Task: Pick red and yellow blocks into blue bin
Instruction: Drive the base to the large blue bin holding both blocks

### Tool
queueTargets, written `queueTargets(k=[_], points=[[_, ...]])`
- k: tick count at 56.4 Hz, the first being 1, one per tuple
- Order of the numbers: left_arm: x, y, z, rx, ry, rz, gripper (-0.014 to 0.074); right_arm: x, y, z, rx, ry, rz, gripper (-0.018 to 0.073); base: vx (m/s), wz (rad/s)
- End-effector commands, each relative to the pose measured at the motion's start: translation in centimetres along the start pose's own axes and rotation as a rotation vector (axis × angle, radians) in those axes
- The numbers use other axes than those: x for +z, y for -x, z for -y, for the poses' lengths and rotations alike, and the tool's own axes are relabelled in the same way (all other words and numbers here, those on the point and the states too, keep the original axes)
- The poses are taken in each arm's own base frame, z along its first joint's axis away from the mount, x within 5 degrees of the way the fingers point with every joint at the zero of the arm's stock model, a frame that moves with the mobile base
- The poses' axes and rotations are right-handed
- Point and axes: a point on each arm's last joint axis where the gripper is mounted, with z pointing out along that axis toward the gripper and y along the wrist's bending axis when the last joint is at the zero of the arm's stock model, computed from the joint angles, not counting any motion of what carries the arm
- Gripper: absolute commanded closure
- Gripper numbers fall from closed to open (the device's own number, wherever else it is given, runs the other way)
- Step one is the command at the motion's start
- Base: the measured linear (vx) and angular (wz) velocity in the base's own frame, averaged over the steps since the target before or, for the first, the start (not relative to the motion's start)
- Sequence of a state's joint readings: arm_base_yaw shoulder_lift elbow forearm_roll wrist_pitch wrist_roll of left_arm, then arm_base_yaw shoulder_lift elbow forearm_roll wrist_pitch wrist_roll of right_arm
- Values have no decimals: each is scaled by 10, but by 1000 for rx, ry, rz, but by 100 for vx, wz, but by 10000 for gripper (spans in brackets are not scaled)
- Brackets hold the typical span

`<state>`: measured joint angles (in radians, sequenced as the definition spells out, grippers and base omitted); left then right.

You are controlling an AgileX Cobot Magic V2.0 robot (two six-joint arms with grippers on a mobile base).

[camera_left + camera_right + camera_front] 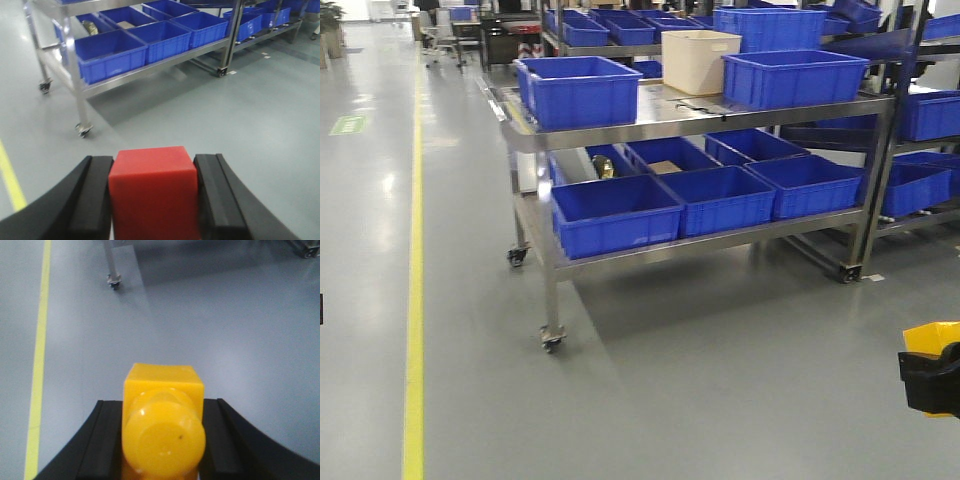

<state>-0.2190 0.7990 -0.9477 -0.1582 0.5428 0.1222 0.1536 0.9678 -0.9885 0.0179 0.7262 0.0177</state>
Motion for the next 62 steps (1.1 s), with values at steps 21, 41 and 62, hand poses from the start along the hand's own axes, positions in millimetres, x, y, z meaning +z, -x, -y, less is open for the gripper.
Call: queueTargets(k=[21, 41, 62], points=[[-5, 15, 1, -5, -5, 107, 597, -11, 14, 0, -16, -5, 118, 569, 53, -43], [-5, 15, 1, -5, -5, 107, 597, -11, 14, 0, -16, -5, 117, 569, 56, -51], [-5, 15, 1, -5, -5, 107, 597, -11, 14, 0, -16, -5, 117, 569, 56, -35]])
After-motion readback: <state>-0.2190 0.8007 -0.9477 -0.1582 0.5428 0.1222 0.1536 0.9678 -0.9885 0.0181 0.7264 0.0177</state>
